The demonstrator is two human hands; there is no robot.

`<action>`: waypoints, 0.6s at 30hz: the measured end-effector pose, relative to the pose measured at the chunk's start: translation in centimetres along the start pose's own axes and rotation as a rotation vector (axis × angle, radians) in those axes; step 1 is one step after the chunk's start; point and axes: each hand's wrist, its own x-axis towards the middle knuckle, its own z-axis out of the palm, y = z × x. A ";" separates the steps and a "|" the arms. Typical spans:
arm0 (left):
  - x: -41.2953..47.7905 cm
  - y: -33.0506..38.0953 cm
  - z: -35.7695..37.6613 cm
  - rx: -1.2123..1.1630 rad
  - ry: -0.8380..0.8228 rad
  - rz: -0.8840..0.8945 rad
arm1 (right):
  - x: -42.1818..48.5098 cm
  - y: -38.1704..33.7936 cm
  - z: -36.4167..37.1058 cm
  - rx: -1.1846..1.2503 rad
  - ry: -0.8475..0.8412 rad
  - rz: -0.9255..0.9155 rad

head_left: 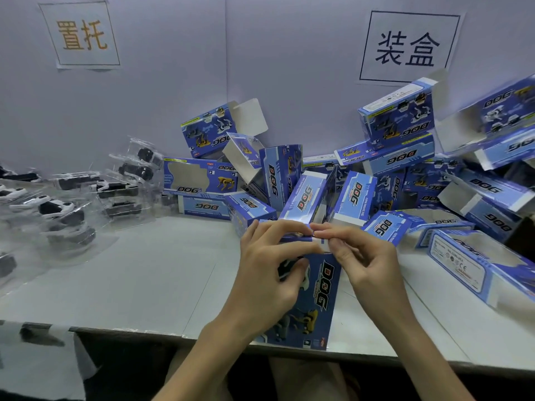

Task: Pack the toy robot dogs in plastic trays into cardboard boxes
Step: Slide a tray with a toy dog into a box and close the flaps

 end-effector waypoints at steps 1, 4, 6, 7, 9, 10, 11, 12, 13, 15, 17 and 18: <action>0.0 0.0 0.1 0.014 -0.002 0.007 | 0.2 -0.1 0.0 0.003 -0.003 0.011; 0.2 0.3 0.4 0.075 -0.006 0.008 | 0.7 -0.5 -0.2 0.027 -0.029 0.052; 0.3 0.4 0.7 0.089 0.012 0.012 | 0.7 -0.7 -0.8 0.007 -0.086 0.056; 0.3 0.4 0.7 0.084 0.021 0.018 | 0.7 -0.7 -1.2 0.017 -0.120 0.062; 0.4 0.1 0.8 0.069 0.026 0.027 | 0.5 -0.7 -1.9 0.092 -0.159 0.108; 0.5 0.0 0.8 0.066 0.029 0.029 | 0.6 -0.7 -2.2 0.112 -0.163 0.128; 0.5 0.0 0.8 0.065 0.031 0.030 | 0.7 -0.7 -2.3 0.106 -0.160 0.136; 0.6 -0.1 0.8 0.062 0.027 0.030 | 0.9 -0.7 -2.4 0.088 -0.156 0.134; 0.6 -0.1 0.8 0.059 0.019 0.030 | 1.0 -0.8 -2.4 0.069 -0.155 0.126; 0.6 -0.1 0.7 0.062 0.002 0.032 | 1.0 -0.9 -2.1 0.022 -0.148 0.100; 0.6 -0.1 0.4 0.055 -0.011 0.036 | 0.9 -1.0 -1.9 -0.046 -0.135 0.056; 0.7 -0.2 0.2 0.038 -0.017 0.038 | 0.8 -1.1 -1.8 -0.083 -0.134 0.034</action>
